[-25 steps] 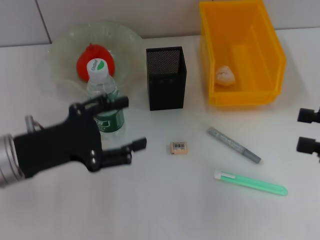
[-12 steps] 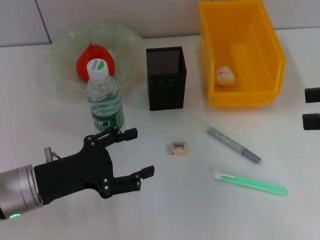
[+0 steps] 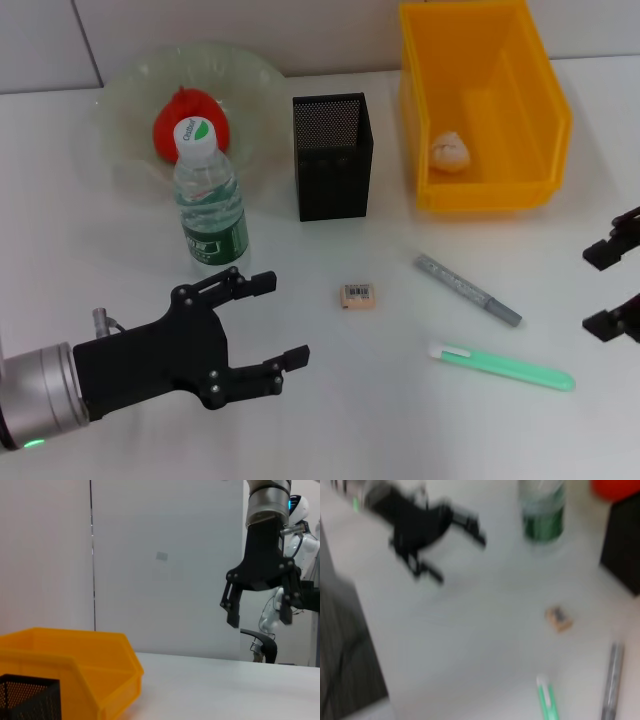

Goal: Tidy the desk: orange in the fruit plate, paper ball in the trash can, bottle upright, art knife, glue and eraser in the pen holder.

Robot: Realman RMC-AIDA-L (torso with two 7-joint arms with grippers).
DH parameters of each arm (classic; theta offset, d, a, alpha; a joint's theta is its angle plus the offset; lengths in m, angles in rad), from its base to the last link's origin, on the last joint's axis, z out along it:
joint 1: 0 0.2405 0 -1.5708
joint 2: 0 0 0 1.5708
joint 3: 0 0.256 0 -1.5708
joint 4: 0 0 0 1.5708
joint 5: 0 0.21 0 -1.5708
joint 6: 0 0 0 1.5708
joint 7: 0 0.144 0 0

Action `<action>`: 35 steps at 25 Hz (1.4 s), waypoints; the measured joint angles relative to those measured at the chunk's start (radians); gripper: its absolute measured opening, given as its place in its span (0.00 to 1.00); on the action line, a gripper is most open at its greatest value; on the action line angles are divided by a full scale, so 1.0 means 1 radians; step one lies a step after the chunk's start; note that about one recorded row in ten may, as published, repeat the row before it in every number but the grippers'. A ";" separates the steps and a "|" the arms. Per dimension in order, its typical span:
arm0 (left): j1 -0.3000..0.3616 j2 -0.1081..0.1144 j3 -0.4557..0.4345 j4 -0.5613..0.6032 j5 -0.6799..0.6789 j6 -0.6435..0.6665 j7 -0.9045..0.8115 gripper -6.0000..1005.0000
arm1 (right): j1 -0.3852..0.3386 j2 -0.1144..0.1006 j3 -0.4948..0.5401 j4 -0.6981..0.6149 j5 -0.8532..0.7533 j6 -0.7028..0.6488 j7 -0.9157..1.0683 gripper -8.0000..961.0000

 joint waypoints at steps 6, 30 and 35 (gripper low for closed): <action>0.004 -0.001 0.001 -0.003 0.002 -0.012 -0.039 0.84 | 0.084 0.011 -0.295 -0.008 -0.142 0.002 0.004 0.84; -0.030 -0.009 0.079 -0.028 0.029 -0.141 -0.087 0.84 | 0.096 0.128 -0.478 0.182 -0.320 0.266 -0.115 0.84; -0.036 -0.010 0.077 -0.027 0.028 -0.142 -0.087 0.84 | 0.085 0.131 -0.521 0.194 -0.318 0.310 -0.075 0.84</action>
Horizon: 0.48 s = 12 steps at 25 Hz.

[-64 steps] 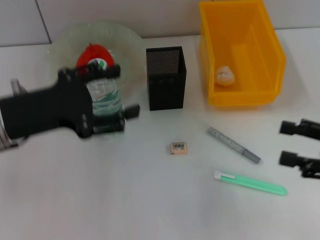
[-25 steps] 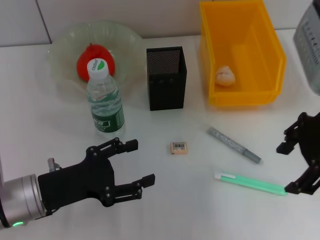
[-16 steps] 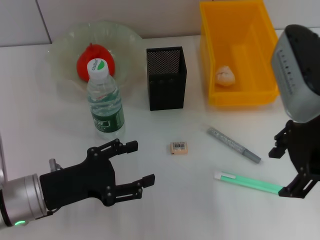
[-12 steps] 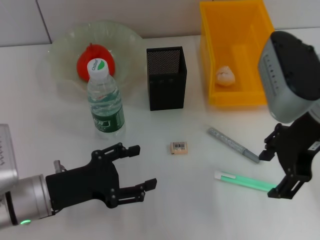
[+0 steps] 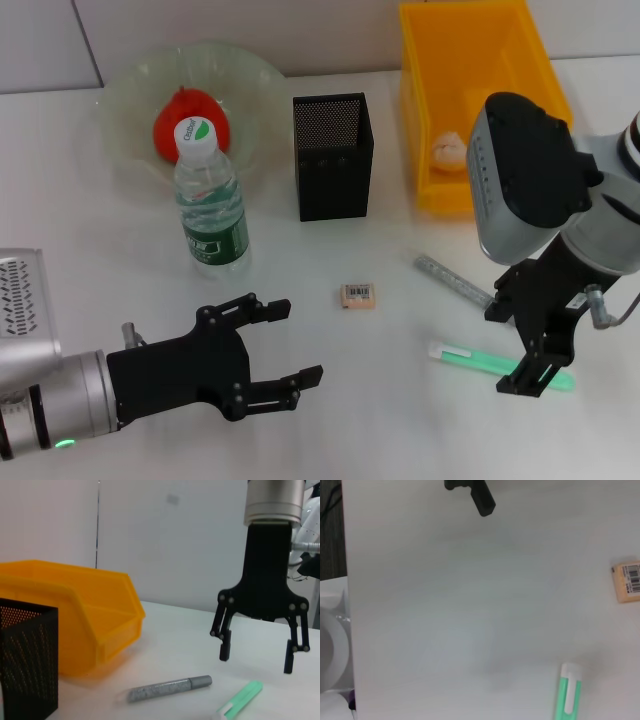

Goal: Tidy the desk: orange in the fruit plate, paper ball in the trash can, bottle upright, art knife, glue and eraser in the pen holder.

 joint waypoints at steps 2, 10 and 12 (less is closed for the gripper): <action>-0.004 0.000 -0.001 0.000 0.000 0.001 0.000 0.84 | -0.006 0.000 -0.010 0.009 0.011 0.016 0.008 0.84; -0.009 0.003 0.000 0.000 -0.001 -0.002 -0.002 0.84 | -0.002 -0.002 -0.022 0.062 0.031 0.117 0.032 0.84; -0.005 0.004 -0.003 0.001 -0.001 -0.002 0.000 0.84 | 0.002 -0.003 -0.036 0.070 0.027 0.141 0.056 0.66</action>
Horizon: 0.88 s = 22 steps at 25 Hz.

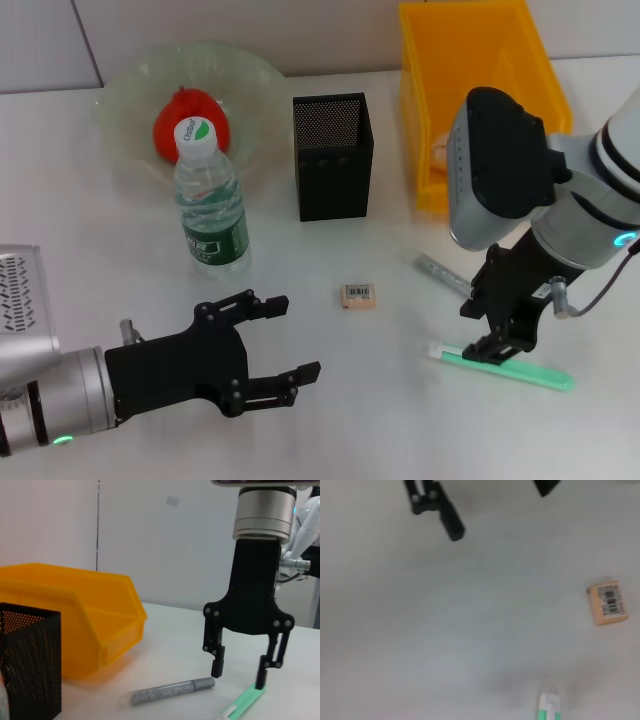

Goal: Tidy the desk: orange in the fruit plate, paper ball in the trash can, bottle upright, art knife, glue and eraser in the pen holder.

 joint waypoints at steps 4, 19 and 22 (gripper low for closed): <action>0.000 0.002 -0.001 0.000 0.000 -0.001 0.000 0.84 | 0.002 0.000 -0.036 0.006 -0.004 0.011 0.031 0.54; -0.001 0.001 -0.002 0.000 0.000 -0.002 0.001 0.84 | -0.023 0.002 -0.146 0.004 -0.027 0.089 0.146 0.48; 0.000 0.001 -0.002 0.000 0.000 -0.002 0.001 0.84 | -0.026 0.003 -0.156 0.010 -0.028 0.098 0.147 0.48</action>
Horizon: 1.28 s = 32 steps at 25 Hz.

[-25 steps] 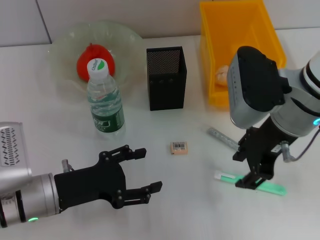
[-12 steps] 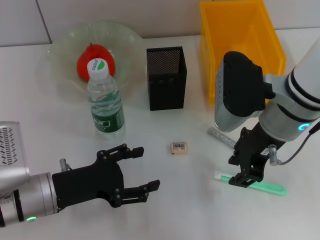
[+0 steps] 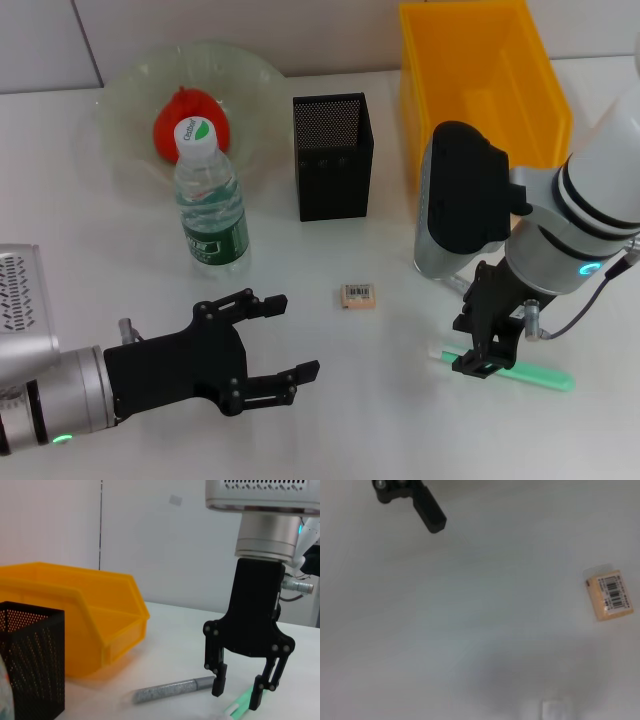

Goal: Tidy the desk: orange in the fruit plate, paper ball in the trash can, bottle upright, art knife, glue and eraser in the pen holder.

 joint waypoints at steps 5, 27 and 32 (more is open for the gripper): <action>-0.003 -0.002 0.000 0.000 0.000 -0.001 0.000 0.84 | 0.003 0.001 -0.014 0.025 0.004 0.027 0.001 0.47; 0.002 0.000 0.000 0.000 0.000 -0.005 -0.003 0.84 | 0.028 0.000 -0.058 0.066 0.008 0.060 0.016 0.37; 0.002 0.000 0.001 0.000 0.000 -0.005 -0.004 0.84 | 0.029 0.000 -0.059 0.073 0.009 0.067 0.013 0.37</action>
